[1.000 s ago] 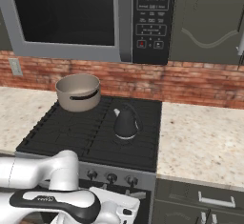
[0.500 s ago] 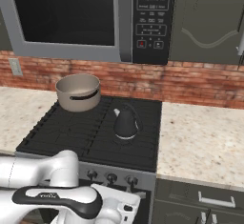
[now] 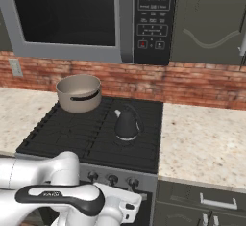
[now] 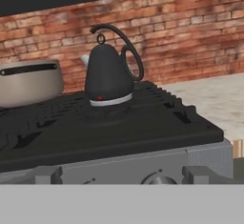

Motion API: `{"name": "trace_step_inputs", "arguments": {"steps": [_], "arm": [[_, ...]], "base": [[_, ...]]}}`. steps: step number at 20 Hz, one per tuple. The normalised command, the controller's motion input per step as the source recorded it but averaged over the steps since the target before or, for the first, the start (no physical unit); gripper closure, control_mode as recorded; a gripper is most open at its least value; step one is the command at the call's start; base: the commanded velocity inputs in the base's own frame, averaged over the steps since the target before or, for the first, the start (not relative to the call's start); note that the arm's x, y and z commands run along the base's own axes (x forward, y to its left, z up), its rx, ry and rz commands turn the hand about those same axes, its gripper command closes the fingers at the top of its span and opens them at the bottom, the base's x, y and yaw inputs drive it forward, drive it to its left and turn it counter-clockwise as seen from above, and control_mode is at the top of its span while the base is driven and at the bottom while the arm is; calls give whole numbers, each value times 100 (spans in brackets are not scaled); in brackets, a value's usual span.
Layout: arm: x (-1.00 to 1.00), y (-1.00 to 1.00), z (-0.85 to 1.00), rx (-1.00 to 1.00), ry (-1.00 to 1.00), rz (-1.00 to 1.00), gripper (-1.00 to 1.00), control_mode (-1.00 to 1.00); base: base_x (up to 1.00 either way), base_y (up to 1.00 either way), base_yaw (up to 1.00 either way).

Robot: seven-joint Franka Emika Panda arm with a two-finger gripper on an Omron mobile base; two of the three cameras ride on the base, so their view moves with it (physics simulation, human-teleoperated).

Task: Pick the kettle from the counter and place it on a stove burner. Then turn the burner on.

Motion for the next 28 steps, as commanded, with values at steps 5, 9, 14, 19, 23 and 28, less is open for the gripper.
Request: {"name": "trace_step_inputs", "arguments": {"steps": [5,9,14,19,23,28], "arm": [[6,-4,-16,0,0,0,-100,-100],[1,-17,-23,0,1,0,-100,-100],[2,-16,-8,0,0,0,-100,-100],[15,-2,0,0,0,0,-100,-100],[13,0,-9,0,0,0,-100,-100],[9,0,-24,0,4,0,-100,-100]], "base": [[0,0,0],[0,0,0],[0,0,0],[0,0,0],[0,0,0],[0,0,0]]}}
